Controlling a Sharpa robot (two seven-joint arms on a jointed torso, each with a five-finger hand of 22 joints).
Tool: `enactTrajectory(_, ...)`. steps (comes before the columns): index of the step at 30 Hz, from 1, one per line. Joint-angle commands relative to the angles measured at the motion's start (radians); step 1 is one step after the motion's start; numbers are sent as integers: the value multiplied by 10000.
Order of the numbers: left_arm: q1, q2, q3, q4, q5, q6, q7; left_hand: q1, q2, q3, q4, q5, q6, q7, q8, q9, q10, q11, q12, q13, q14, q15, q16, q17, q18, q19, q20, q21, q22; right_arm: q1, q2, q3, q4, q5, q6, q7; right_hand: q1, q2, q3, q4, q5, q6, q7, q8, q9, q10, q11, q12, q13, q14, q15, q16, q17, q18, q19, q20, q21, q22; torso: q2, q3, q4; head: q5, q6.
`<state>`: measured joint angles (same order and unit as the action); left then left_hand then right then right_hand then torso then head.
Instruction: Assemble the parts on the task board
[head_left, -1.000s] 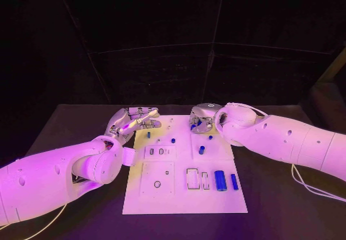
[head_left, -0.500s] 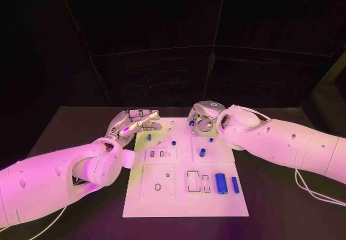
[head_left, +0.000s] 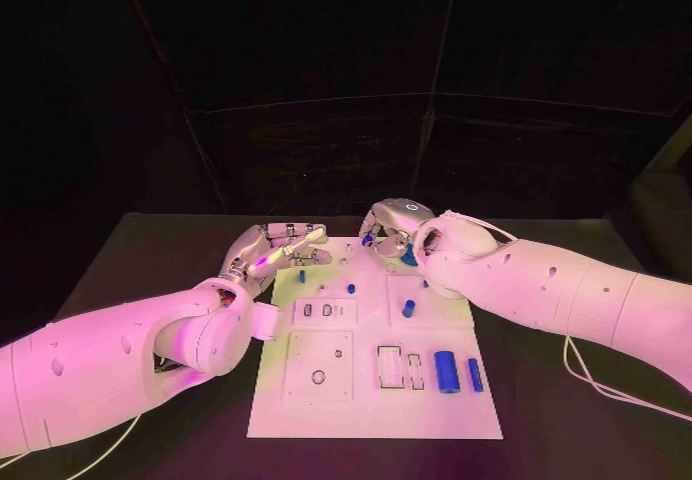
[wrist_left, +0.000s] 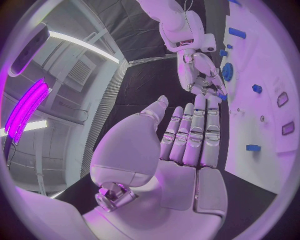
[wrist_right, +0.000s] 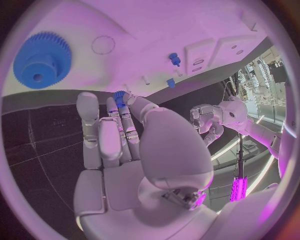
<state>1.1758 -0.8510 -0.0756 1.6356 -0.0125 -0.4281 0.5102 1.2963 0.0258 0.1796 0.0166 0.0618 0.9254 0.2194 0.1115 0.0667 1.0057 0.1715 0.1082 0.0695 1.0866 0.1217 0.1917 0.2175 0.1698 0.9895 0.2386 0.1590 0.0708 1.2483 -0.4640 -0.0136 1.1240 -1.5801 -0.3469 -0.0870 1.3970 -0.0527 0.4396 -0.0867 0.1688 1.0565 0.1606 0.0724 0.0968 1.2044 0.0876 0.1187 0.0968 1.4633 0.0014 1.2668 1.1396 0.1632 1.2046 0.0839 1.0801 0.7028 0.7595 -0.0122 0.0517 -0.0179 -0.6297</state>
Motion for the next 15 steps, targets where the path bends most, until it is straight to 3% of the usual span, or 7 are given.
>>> enactTrajectory(1,16,41,9,-17,-23,166,39,-70,-11,10,34,5,34,68,-38,-7,15,38,-35,-9,-10,46,-66,16,135,52,-16,-38,-17,21,193,9,-235,44,-130,211,-57,-93,49,36,-60,-28,38,-71,-19,-42,-10,-87,-21,350,-12,68,43,-83,-30,78,57,22,60,-9,51,-49,26)
enactTrajectory(8,17,76,10,-22,-23,173,34,-70,-11,10,34,5,34,68,-38,-7,15,38,-35,-9,-10,46,-66,16,135,52,-16,-38,-17,20,488,9,-559,44,66,222,-69,-98,53,45,-62,-33,39,-72,-20,-51,-5,-93,-23,352,-10,77,54,-83,-33,81,61,24,120,-33,94,-79,73)
enactTrajectory(11,19,83,11,-24,-23,170,30,-65,-21,6,23,5,35,67,-41,-6,18,37,-39,-8,-8,46,-68,23,135,57,-16,-42,-18,20,581,9,-629,44,169,209,-72,-98,57,47,-62,-35,39,-72,-20,-55,-5,-96,-24,356,-9,96,78,-84,-33,83,66,30,128,-20,94,-56,55)
enactTrajectory(15,19,85,11,-29,-23,170,28,-64,-23,6,21,5,35,66,-42,-6,18,37,-39,-8,-8,46,-68,24,135,58,-16,-43,-18,20,658,9,-704,38,226,187,-73,-99,64,49,-60,-38,39,-73,-21,-61,-4,-100,-25,359,-8,108,94,-82,-37,84,67,28,137,-31,100,-53,44)
